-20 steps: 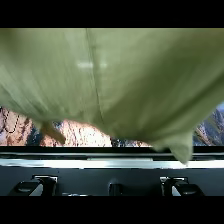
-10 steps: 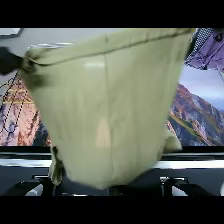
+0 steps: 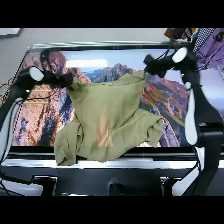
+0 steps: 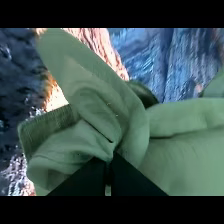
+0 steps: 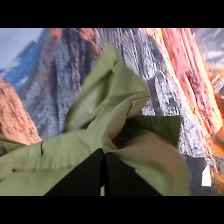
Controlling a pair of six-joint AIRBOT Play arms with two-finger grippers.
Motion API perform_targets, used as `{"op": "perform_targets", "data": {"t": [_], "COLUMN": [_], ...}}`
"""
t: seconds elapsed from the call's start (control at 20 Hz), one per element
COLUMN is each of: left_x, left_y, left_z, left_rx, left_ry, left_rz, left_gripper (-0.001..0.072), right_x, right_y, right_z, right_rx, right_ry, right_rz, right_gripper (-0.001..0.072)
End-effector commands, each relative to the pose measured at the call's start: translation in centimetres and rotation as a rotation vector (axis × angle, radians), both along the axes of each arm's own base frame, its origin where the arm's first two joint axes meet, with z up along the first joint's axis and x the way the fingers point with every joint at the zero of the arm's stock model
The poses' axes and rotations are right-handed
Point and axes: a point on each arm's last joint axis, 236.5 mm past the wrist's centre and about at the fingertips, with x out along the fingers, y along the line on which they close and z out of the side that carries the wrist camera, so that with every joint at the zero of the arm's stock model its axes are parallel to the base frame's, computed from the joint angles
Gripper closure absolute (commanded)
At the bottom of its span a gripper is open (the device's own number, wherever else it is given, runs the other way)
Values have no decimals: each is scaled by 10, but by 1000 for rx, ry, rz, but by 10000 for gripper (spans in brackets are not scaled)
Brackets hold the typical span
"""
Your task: Fold the clothes and pants, and hang the long-sleeved shirts on hangers.
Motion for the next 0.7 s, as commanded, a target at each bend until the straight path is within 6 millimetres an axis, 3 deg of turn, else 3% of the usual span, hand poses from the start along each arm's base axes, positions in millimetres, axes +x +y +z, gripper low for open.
{"op": "perform_targets", "data": {"t": [0.0,0.05,0.1,0.15,0.25,0.3,0.4,0.5,0.55,0.65], "left_x": [-2,-4,-6,-9,-19,-28,-53,-87,-107,-157], "left_y": [-18,-18,-16,-10,13,28,56,74,78,72], "left_z": [-40,-35,-25,-13,20,37,62,67,61,37], "left_rx": [-40,-54,-71,-80,-82,-80,-77,-80,-86,-114], "left_ry": [83,91,102,112,111,110,115,130,149,214], "left_rz": [-14,-15,-16,-18,-7,5,40,81,100,143], "left_gripper": [655,504,255,100,85,85,85,85,85,85], "right_x": [2,-2,-7,-16,-43,-59,-96,-134,-153,-202], "right_y": [14,13,8,-1,-30,-49,-87,-115,-120,-112], "right_z": [-45,-39,-28,-13,18,33,59,68,64,43], "right_rx": [8,6,-1,-20,-94,-134,-183,-172,-162,-130], "right_ry": [70,73,71,65,53,59,98,148,176,258], "right_rz": [23,29,40,68,154,184,207,161,140,127], "right_gripper": [632,614,516,400,144,93,93,90,69,51]}}
